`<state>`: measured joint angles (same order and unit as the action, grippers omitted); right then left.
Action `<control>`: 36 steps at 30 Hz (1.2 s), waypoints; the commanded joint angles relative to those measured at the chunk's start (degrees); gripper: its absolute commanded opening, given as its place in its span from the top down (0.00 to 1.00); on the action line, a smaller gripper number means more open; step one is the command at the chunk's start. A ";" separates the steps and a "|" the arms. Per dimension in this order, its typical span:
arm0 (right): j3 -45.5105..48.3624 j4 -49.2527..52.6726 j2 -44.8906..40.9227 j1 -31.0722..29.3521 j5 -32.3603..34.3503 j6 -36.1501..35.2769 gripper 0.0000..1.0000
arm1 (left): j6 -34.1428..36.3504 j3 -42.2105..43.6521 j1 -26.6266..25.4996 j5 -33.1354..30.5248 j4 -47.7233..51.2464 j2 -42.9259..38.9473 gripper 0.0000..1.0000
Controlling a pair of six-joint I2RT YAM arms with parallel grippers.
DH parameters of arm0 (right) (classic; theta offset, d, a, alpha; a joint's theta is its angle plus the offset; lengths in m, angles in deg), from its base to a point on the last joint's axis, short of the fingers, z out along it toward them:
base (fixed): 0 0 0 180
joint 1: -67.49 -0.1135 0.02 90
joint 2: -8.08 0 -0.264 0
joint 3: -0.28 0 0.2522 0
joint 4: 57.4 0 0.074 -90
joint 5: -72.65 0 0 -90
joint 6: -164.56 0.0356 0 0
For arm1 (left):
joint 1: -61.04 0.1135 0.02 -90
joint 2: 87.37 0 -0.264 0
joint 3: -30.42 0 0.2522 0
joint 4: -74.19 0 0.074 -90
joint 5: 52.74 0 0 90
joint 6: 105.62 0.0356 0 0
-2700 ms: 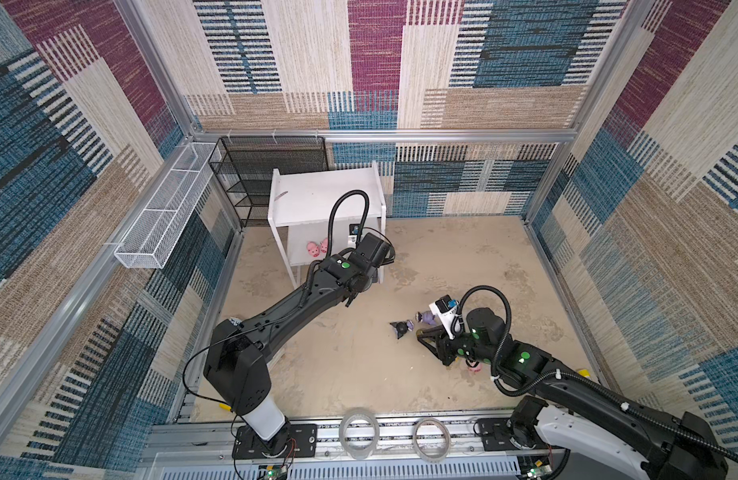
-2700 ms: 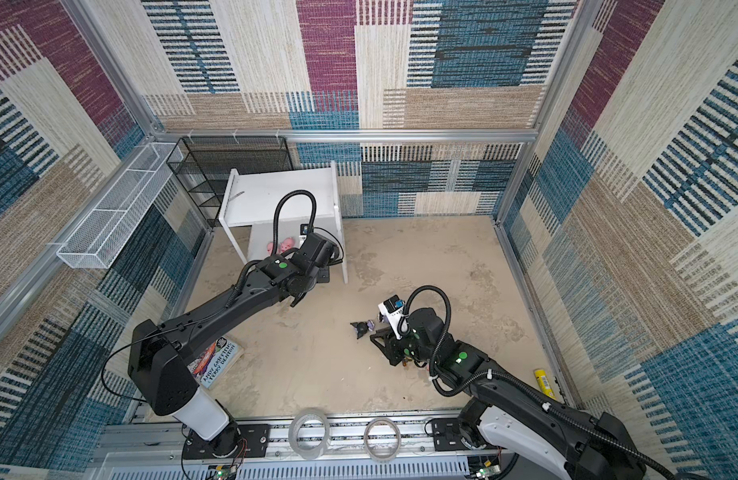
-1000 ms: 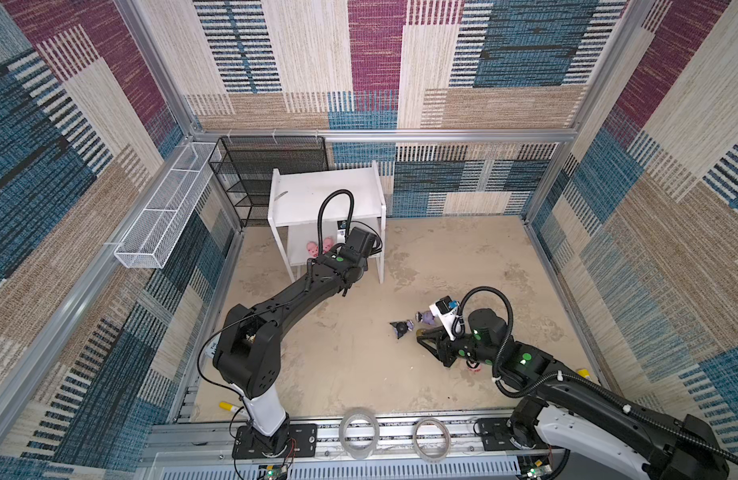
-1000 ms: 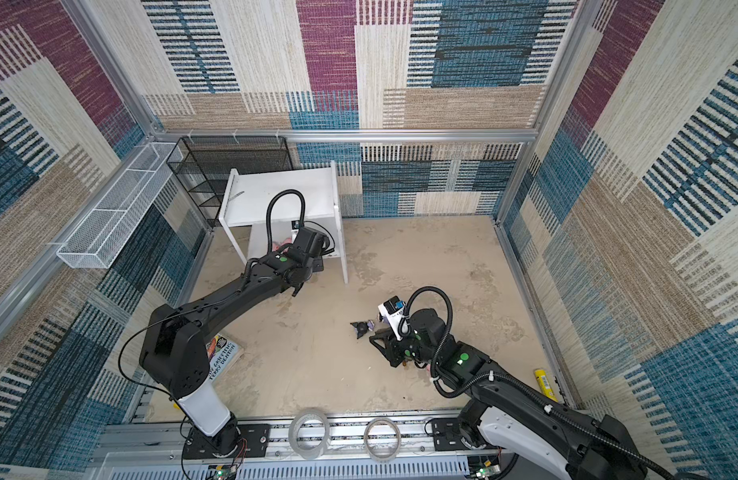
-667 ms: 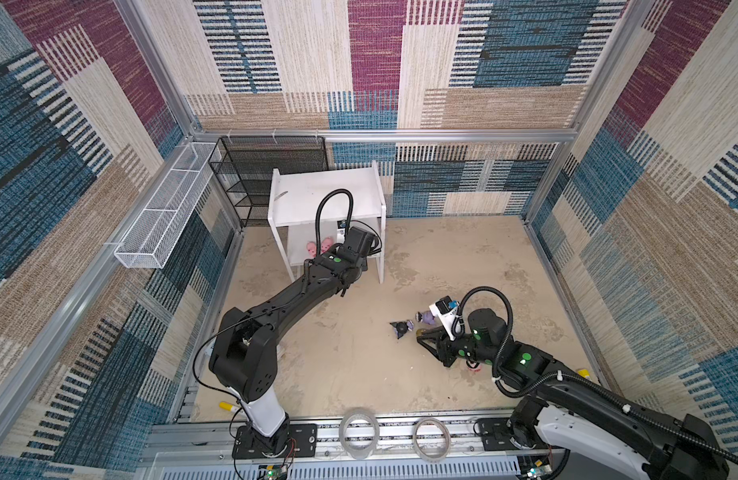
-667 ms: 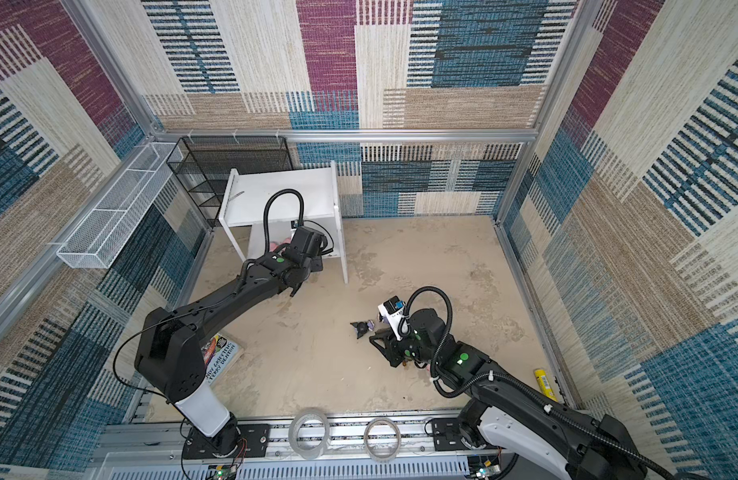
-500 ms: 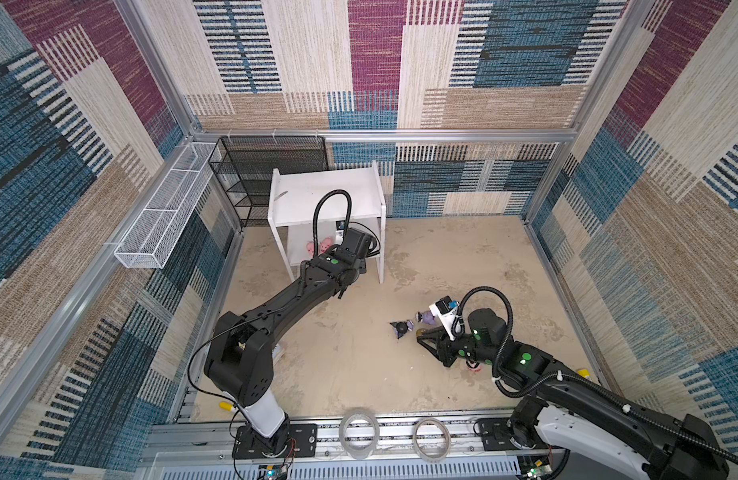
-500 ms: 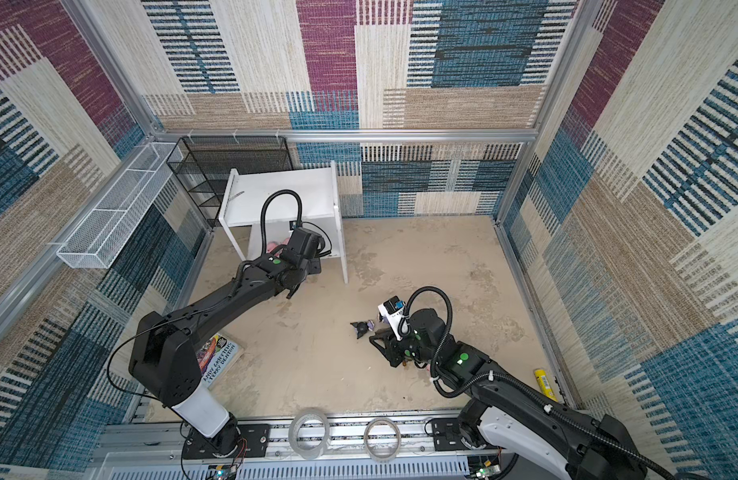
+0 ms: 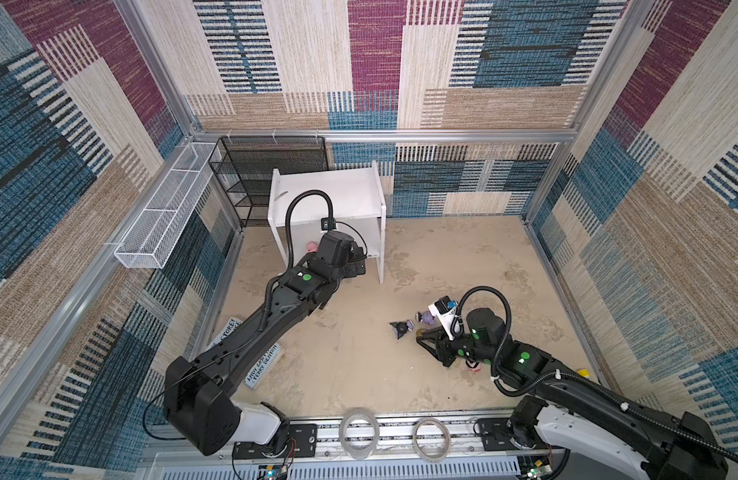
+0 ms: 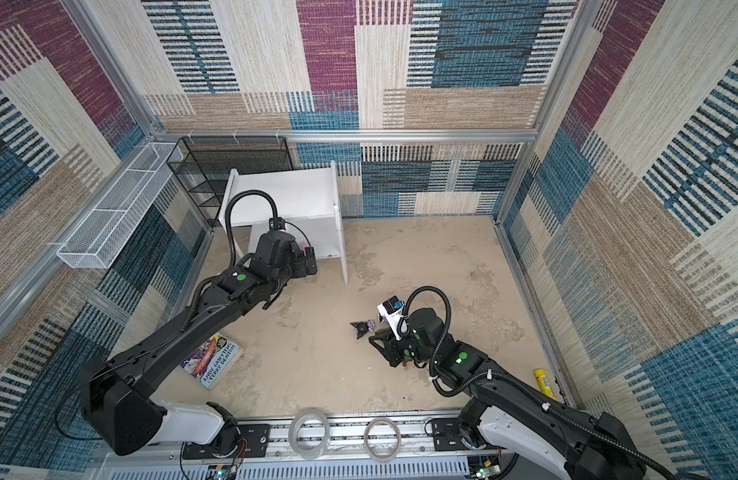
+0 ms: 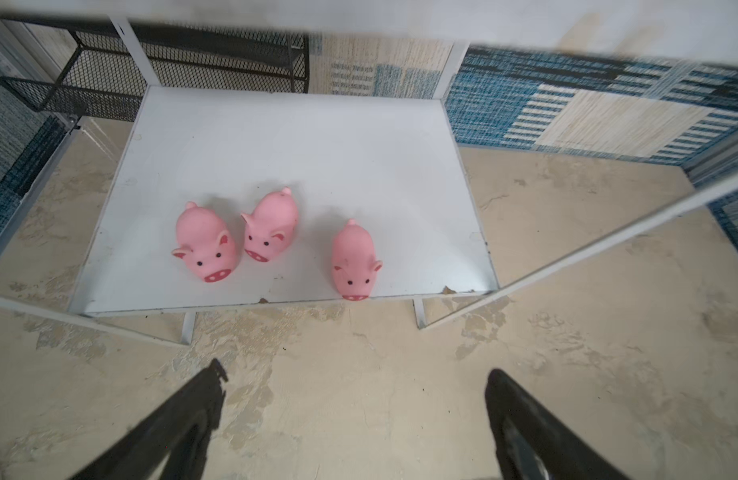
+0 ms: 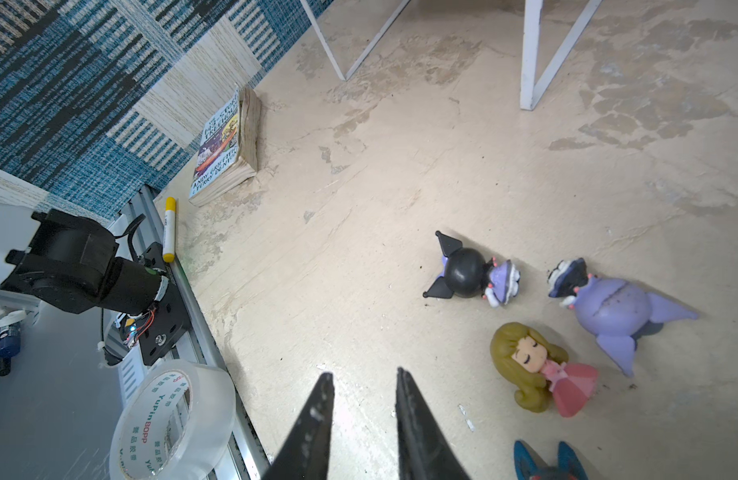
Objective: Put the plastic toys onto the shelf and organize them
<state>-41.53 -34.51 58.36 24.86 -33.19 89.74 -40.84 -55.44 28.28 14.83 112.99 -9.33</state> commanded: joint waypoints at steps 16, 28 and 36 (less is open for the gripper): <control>-5.36 34.56 -2.43 -0.08 28.76 39.60 0.11 | 5.90 20.49 0.07 25.77 1.87 -21.05 0.01; -2.82 44.00 2.91 -0.04 31.64 54.30 0.21 | 4.99 30.07 0.15 25.21 -3.07 -31.51 0.01; -1.82 40.99 9.79 -0.08 30.96 56.64 0.32 | 4.69 30.54 0.22 26.65 -5.07 -31.98 0.01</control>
<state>-43.89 8.68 66.91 24.82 -1.89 144.55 -36.05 -25.14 28.37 40.55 110.46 -41.35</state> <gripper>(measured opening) 0.687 0.991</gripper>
